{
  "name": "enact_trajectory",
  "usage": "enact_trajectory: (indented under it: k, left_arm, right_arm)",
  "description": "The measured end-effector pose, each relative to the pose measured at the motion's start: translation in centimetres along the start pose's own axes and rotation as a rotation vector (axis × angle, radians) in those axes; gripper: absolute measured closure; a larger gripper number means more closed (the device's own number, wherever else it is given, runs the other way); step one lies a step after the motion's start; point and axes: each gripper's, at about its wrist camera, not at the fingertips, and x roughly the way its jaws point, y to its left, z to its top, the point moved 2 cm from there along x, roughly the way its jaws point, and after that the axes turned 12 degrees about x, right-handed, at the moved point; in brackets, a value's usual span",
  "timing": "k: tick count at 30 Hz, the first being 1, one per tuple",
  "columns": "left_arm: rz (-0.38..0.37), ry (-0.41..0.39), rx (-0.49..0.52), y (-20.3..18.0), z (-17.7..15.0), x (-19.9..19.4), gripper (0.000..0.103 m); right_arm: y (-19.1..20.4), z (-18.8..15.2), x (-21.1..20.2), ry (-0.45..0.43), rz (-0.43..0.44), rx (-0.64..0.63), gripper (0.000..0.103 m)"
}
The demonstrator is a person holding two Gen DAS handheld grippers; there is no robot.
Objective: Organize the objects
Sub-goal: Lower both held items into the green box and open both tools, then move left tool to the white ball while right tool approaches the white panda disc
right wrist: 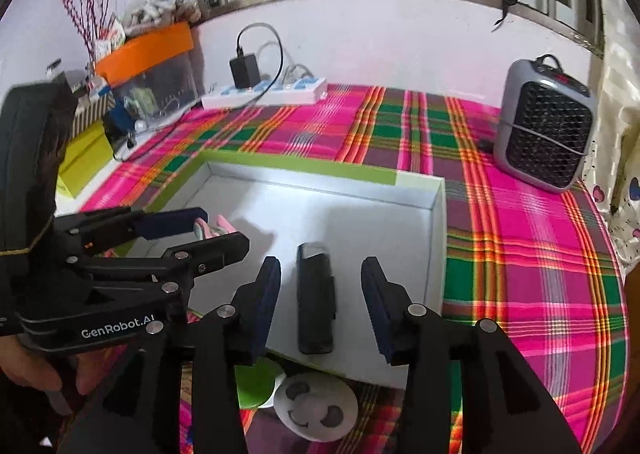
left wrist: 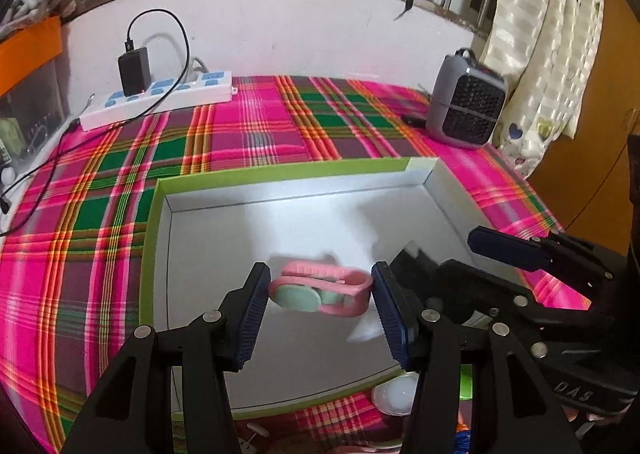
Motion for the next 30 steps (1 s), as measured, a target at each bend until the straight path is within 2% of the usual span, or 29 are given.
enact_trajectory:
  k: [4,9,14,23,30]
  left_arm:
    - [-0.025,-0.017,-0.013,0.1,0.1,-0.4,0.044]
    - [-0.040,-0.013,-0.032,0.2,-0.2,-0.9,0.044]
    - [0.025,-0.014,-0.028,0.3,-0.9,-2.6,0.044]
    - [0.067,-0.042,-0.025,0.0,-4.3,-6.7,0.044]
    - [0.102,-0.033,-0.034,0.2,-7.2,-8.3,0.044]
  right_arm:
    - [-0.3,0.0,-1.6,-0.033,0.011,0.024,0.060]
    - [-0.5,-0.9,-2.6,-0.031,0.008,0.037,0.060]
    - [-0.5,-2.4,-3.9,-0.029,0.012,0.032,0.060]
    - [-1.1,-5.2,-5.5,0.000,0.015,0.030,0.060]
    - [-1.6,-6.5,-5.6,0.026,0.018,0.029,0.060]
